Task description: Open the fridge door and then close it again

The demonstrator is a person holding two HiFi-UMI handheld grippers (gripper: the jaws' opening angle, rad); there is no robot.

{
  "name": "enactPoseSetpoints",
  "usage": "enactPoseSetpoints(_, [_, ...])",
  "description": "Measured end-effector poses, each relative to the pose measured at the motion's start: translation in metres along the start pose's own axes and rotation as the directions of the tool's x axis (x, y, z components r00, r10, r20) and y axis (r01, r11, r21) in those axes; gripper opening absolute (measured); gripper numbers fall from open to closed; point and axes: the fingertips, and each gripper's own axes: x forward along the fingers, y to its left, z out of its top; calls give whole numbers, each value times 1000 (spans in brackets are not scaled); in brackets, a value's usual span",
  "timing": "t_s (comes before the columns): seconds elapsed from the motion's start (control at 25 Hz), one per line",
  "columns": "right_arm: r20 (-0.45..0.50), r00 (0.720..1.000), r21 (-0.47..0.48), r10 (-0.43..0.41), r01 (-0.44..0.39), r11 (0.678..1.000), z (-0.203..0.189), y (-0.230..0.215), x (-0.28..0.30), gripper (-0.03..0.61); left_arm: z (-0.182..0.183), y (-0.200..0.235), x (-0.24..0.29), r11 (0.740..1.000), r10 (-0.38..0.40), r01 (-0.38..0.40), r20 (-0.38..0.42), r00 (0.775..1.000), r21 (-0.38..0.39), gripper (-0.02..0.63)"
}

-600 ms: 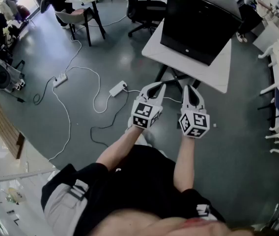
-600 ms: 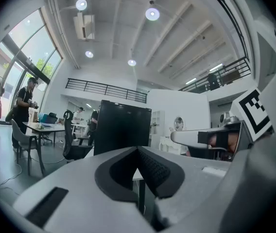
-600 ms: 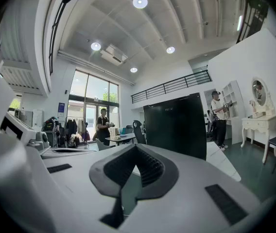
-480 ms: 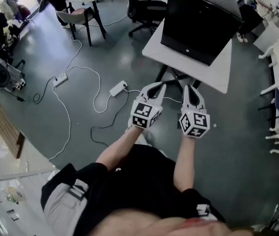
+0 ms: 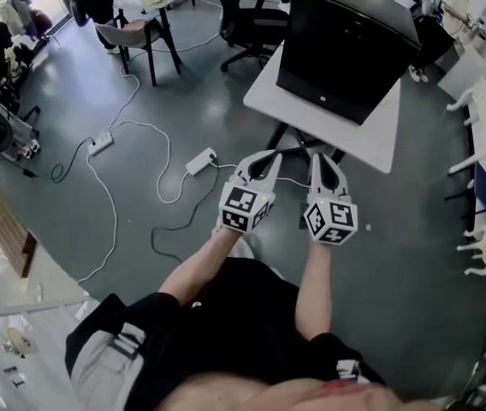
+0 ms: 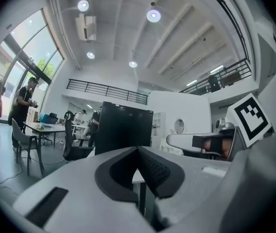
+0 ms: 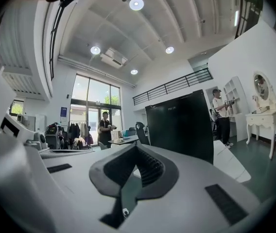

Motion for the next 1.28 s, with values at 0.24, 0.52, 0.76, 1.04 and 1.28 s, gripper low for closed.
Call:
enactPoseSetpoints(0.24, [-21, 999, -6, 32, -33, 999, -9, 6, 30, -5, -2, 26, 15, 1000, 4, -4, -8, 1000, -4, -2])
enactPoseSetpoints(0.52, [-39, 999, -27, 9, -10, 1000, -2, -10, 105, -5, 11, 83, 71, 998, -14, 15, 13, 1000, -65, -2])
enactPoseSetpoints(0.76, [-50, 998, -16, -44, 43, 999, -8, -38, 192, -5, 20, 145, 145, 993, -80, 80, 10, 997, -83, -2])
enactPoseSetpoints(1.04, [-26, 996, -34, -90, 90, 995, 4, -39, 287, -5, 32, 209, 214, 983, -174, 172, -27, 984, -68, -2])
enactPoseSetpoints(1.28, [-21, 987, -45, -162, 161, 986, 11, -67, 303, -5, 44, 217, 252, 974, -219, 217, -21, 975, -64, -2])
